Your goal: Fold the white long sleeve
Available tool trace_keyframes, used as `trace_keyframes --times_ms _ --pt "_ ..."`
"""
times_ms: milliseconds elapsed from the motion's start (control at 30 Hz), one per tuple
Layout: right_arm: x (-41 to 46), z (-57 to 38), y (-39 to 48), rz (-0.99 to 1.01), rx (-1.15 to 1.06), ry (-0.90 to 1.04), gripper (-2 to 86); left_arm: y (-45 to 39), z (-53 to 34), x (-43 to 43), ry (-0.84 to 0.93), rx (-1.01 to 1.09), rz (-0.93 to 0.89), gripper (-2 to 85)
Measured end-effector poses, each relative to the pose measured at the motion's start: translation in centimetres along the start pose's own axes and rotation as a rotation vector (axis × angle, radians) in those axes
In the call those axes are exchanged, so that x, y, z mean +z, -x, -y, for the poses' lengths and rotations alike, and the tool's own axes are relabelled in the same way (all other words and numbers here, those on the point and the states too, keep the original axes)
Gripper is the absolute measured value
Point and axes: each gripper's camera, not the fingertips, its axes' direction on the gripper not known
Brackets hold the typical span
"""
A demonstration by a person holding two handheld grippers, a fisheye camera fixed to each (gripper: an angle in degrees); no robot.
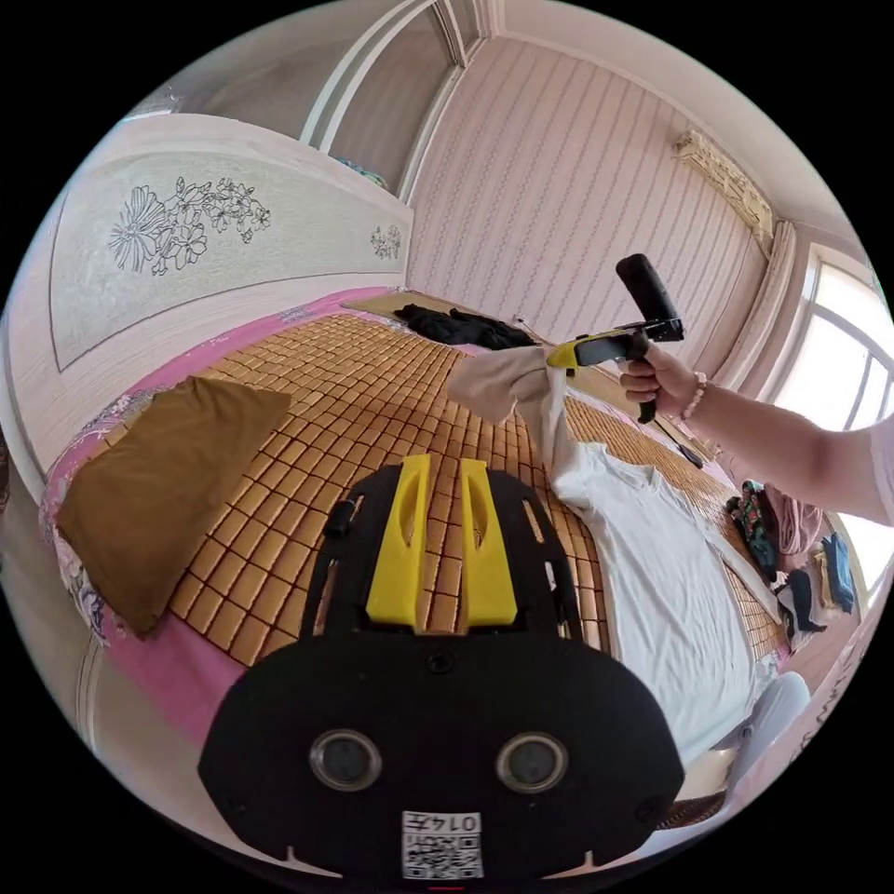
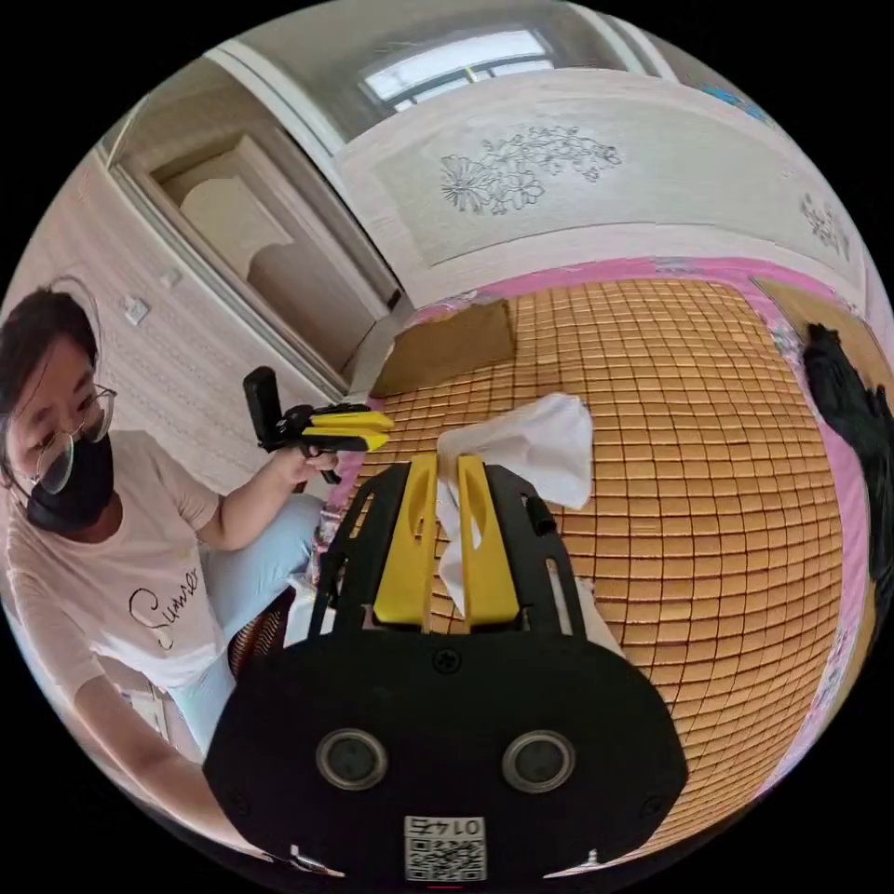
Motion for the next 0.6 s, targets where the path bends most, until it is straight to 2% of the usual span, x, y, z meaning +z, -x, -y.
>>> trace_keyframes --times_ms 100,200,333,433,500,567,600 --pt "3.5 -1.2 0.2 -0.014 0.032 0.043 9.4 1.9 1.2 -2.4 -0.008 -0.057 0.048 7.8" --pt "7.2 -4.6 -2.1 -0.088 0.145 0.101 8.6 2.4 2.3 -2.7 0.069 -0.075 0.130 8.4" --pt "13.8 -11.2 -5.5 -0.318 0.299 0.266 8.5 2.0 4.1 -2.7 0.121 -0.091 0.290 8.8" --pt "18.5 -15.9 -8.8 -0.450 0.411 0.365 9.3 2.4 5.1 -2.1 0.163 -0.148 0.341 8.8" --pt "21.2 -18.1 -10.3 -0.495 0.451 0.417 8.4 2.5 5.7 -1.4 0.173 -0.182 0.344 8.9" --pt "22.7 -19.9 -10.3 -0.562 0.437 0.365 1.7 2.4 6.2 -0.3 0.203 -0.203 0.337 8.9" --pt "23.2 -20.4 -10.6 -0.573 0.443 0.372 1.2 2.3 6.4 0.8 0.244 -0.223 0.343 8.7"
